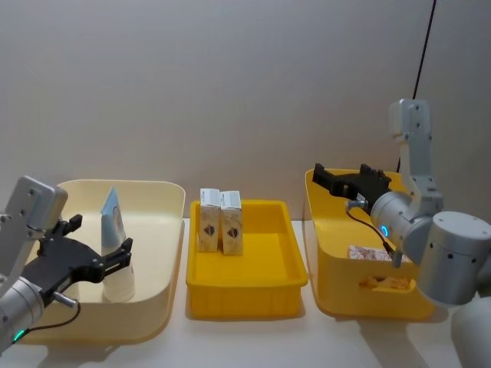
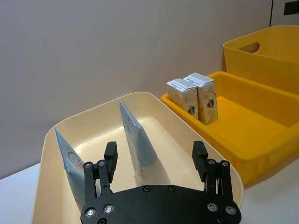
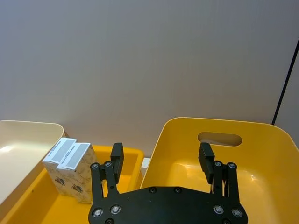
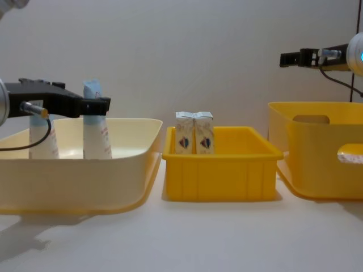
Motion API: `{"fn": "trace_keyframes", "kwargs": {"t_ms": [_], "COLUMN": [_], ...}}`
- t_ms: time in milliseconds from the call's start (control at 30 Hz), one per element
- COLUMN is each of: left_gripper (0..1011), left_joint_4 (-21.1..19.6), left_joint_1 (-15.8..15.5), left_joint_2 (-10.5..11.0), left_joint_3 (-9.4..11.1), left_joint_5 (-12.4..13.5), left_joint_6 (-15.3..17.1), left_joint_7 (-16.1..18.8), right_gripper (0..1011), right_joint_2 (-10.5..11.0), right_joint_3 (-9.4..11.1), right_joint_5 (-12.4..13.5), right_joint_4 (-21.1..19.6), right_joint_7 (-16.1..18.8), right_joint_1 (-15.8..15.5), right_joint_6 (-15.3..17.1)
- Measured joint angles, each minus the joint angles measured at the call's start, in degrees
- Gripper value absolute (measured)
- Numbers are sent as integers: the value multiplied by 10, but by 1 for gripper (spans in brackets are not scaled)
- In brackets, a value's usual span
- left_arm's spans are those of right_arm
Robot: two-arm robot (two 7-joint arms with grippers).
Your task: Bimanual collaborative sorting of washing and personal care products
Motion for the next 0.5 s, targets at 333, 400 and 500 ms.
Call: {"fn": "trace_keyframes", "kwargs": {"t_ms": [333,400,500], "left_gripper": [1000,1000,1000], "left_joint_4": [43,50,63], "left_joint_1": [-28,-32,-39], "left_joint_2": [-1,-1,-2], "left_joint_3": [12,14,17], "left_joint_5": [6,8,11], "left_joint_6": [0,0,0], "left_joint_7": [-28,-32,-38], "right_gripper": [1001,1001,1001], "right_joint_2": [0,0,0], "right_joint_3": [0,0,0], "right_joint_5": [0,0,0], "right_joint_4": [0,0,0], "right_joint_7": [0,0,0], "right_joint_1": [0,0,0], "right_joint_6": [0,0,0]}}
